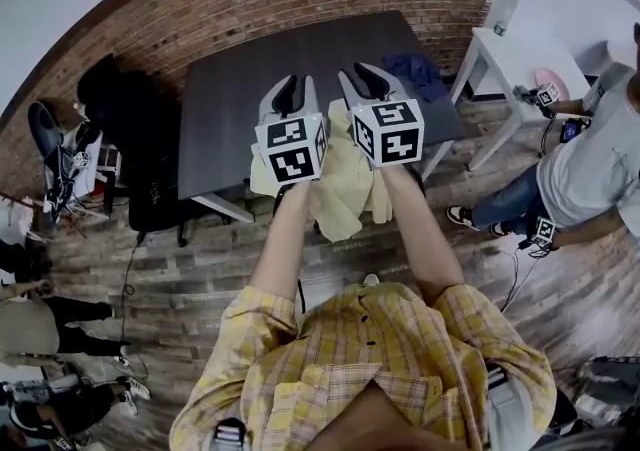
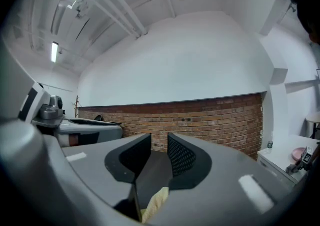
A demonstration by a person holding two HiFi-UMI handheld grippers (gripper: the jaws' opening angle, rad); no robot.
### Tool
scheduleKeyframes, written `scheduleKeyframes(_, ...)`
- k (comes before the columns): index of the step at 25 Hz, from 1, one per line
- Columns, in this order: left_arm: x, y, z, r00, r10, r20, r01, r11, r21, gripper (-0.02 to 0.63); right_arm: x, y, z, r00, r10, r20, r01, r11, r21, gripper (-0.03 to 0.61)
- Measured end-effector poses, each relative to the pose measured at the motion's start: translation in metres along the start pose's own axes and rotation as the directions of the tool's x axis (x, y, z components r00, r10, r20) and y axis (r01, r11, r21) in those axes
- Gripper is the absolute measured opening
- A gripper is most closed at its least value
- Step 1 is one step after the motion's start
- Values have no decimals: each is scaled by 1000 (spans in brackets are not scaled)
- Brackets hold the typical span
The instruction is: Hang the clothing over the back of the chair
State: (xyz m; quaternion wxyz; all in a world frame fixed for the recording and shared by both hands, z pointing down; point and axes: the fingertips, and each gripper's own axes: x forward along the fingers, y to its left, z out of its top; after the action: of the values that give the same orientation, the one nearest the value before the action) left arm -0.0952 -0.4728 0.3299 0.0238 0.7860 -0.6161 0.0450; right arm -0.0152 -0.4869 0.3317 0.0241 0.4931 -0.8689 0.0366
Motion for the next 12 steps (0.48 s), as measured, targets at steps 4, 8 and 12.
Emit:
scheduleKeyframes(4, -22, -8, 3, 1000, -4, 21, 4, 1000, 3, 63, -23, 8, 6, 1000, 6, 31, -6, 1000, 0, 81)
scheduleKeyframes(8, -44, -13, 6, 999, -10, 42, 10, 1000, -2, 63, -40, 21, 7, 999, 14, 42, -14, 1000, -8, 78)
scheduleKeyframes(12, -63, -18, 8, 998, -19, 56, 19, 1000, 1, 49, -56, 35, 8, 998, 25, 55, -24, 1000, -12, 59)
